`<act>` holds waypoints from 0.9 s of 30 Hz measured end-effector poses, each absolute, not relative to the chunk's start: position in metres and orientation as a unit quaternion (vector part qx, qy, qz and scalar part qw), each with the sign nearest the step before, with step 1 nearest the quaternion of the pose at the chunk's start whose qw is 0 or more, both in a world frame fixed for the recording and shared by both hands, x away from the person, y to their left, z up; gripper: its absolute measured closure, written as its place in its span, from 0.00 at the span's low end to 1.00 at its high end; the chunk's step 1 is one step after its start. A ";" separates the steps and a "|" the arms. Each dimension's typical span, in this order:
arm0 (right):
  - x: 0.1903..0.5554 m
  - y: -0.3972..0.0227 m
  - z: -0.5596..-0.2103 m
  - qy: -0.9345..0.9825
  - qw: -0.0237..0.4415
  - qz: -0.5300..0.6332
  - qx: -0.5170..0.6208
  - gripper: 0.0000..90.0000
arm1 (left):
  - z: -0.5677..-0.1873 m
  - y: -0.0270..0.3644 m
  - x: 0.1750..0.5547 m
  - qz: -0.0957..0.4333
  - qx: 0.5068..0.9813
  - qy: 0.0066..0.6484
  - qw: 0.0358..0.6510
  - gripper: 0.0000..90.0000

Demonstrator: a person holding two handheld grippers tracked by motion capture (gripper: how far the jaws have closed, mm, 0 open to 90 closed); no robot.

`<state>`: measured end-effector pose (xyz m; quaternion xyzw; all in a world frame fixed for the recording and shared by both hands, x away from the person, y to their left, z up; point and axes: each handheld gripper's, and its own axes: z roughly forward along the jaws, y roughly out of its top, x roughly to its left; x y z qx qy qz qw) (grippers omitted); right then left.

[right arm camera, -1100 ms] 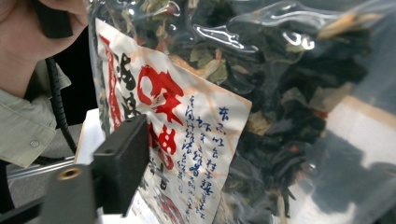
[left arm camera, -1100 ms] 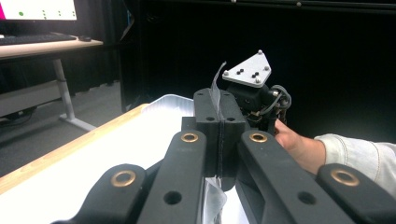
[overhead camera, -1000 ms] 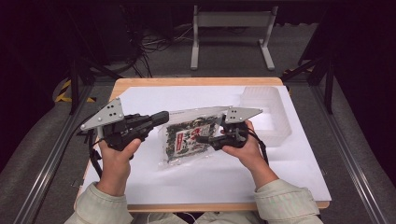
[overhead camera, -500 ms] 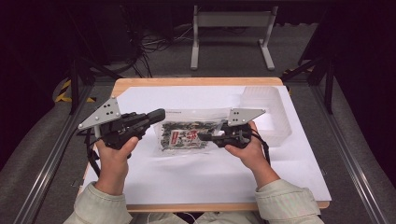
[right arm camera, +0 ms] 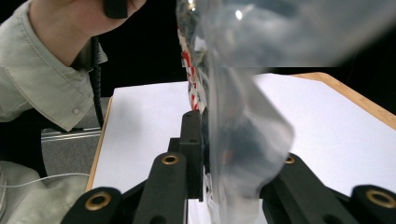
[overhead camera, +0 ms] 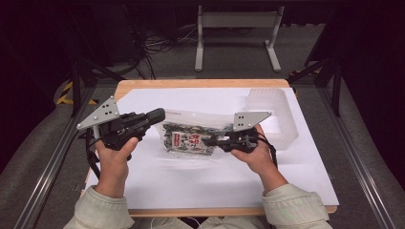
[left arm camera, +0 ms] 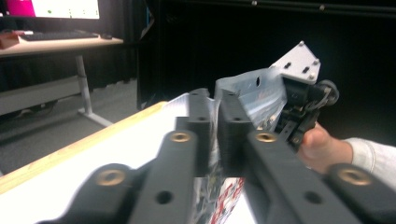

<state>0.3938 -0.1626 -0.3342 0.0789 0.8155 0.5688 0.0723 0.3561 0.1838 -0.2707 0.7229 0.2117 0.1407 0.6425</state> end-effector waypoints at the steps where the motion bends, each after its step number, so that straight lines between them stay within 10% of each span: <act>1: 0.394 -0.163 -0.334 0.816 0.072 0.568 0.079 0.84 | -0.271 0.185 0.356 0.139 0.724 0.213 0.641 0.84; 10: 0.394 -0.170 -0.328 0.814 0.073 0.570 0.091 0.84 | -0.274 0.186 0.361 0.158 0.739 0.223 0.616 0.56; 27: 0.394 -0.205 -0.297 0.793 0.105 0.586 0.129 0.84 | -0.304 0.190 0.370 0.163 0.760 0.242 0.581 0.42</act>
